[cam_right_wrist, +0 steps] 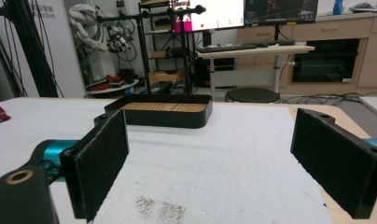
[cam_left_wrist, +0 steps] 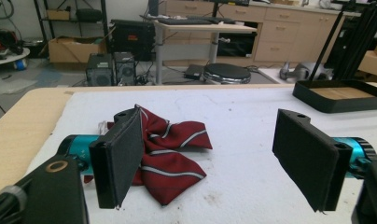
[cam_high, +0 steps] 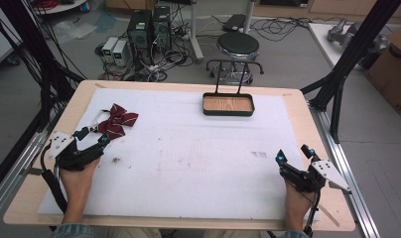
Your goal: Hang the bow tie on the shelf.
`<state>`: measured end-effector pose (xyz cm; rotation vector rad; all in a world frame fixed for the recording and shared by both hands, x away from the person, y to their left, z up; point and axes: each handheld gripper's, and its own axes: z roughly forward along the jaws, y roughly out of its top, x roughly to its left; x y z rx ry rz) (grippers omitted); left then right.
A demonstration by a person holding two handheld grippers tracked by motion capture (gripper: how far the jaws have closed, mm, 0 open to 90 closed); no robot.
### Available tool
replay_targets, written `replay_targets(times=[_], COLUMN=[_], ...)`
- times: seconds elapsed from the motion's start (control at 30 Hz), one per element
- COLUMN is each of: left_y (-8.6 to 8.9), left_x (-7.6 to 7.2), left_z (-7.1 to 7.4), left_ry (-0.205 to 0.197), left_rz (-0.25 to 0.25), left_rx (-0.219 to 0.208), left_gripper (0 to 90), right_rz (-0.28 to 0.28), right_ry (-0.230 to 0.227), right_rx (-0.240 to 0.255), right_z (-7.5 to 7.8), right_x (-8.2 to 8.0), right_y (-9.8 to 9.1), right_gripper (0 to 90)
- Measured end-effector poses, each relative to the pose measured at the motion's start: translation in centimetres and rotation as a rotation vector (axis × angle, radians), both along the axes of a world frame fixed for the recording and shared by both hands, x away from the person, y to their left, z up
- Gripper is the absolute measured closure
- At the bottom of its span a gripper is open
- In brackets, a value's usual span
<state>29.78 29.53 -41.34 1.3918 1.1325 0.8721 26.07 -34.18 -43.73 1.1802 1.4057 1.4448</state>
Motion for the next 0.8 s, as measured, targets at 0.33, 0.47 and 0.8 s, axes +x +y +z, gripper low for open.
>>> replay_targets(times=[0.33, 0.47, 0.8], left_y=[-0.2, -0.2, -0.5], left_x=[0.1, 0.1, 1.2], left_z=[-0.1, -0.2, -0.2], left_ry=[0.005, 0.004, 0.020], left_rz=[-0.004, 0.000, -0.016], left_rx=[0.010, 0.016, 0.041], left_gripper=[24.8, 24.9, 25.7], right_rz=[0.000, 0.002, 0.009], right_ry=[0.003, 0.005, 0.006], right_rx=[0.005, 0.002, -0.002], right_z=[0.0, 0.0, -0.1], right_x=[0.0, 0.0, 0.0], right_y=[0.0, -0.1, 0.1], right_gripper=[10.3, 10.3, 10.3])
